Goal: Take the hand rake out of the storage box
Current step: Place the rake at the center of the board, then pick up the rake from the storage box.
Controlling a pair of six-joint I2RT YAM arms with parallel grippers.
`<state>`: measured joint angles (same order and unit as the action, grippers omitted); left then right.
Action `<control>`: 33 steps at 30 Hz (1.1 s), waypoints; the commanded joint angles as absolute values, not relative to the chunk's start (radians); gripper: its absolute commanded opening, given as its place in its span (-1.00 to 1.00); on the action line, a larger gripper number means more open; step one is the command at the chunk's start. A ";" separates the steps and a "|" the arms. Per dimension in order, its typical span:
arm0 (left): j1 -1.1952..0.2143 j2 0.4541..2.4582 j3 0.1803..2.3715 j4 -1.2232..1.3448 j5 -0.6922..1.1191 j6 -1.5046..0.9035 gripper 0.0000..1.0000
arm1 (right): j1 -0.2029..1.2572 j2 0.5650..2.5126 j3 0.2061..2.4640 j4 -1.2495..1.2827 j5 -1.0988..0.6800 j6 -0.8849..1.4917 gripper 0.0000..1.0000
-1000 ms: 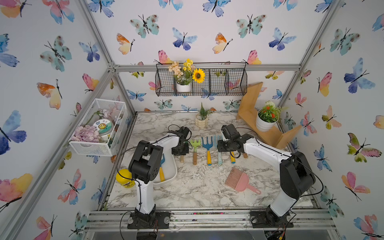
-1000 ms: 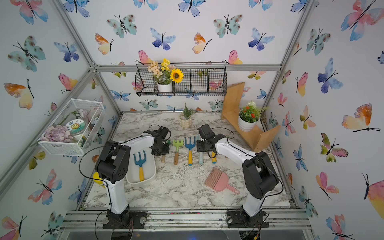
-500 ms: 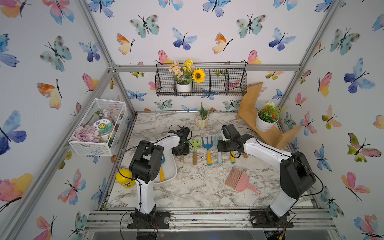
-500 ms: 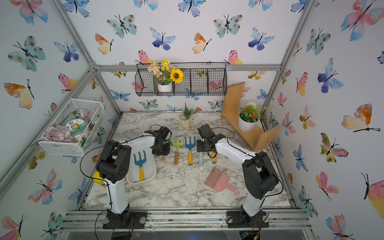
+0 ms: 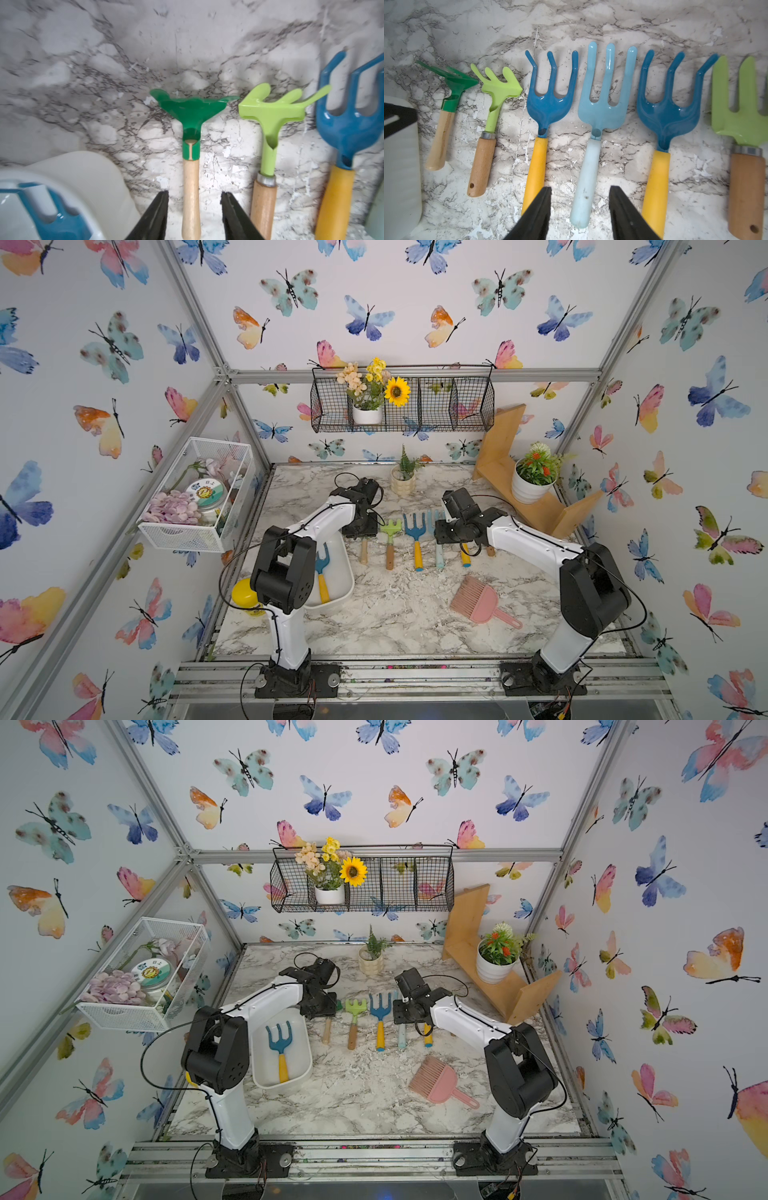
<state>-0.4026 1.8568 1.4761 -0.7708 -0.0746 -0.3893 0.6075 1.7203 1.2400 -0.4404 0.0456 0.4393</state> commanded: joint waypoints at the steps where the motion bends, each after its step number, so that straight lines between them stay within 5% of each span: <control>1: -0.324 1.740 1.454 -0.835 -0.101 -0.399 -0.06 | 0.603 1.709 1.273 -0.466 0.061 0.420 0.03; 7: -0.164 1.570 1.213 -0.814 -0.026 -0.356 -0.07 | 0.603 1.713 1.279 -0.464 0.063 0.414 0.03; 15: -0.149 1.454 0.972 -0.783 -0.009 -0.391 -0.08 | 0.604 1.742 1.321 -0.467 0.028 0.414 0.03; 33: -0.147 1.535 0.854 -0.687 -0.014 -0.420 -0.28 | 0.606 1.723 1.292 -0.451 0.007 0.419 0.03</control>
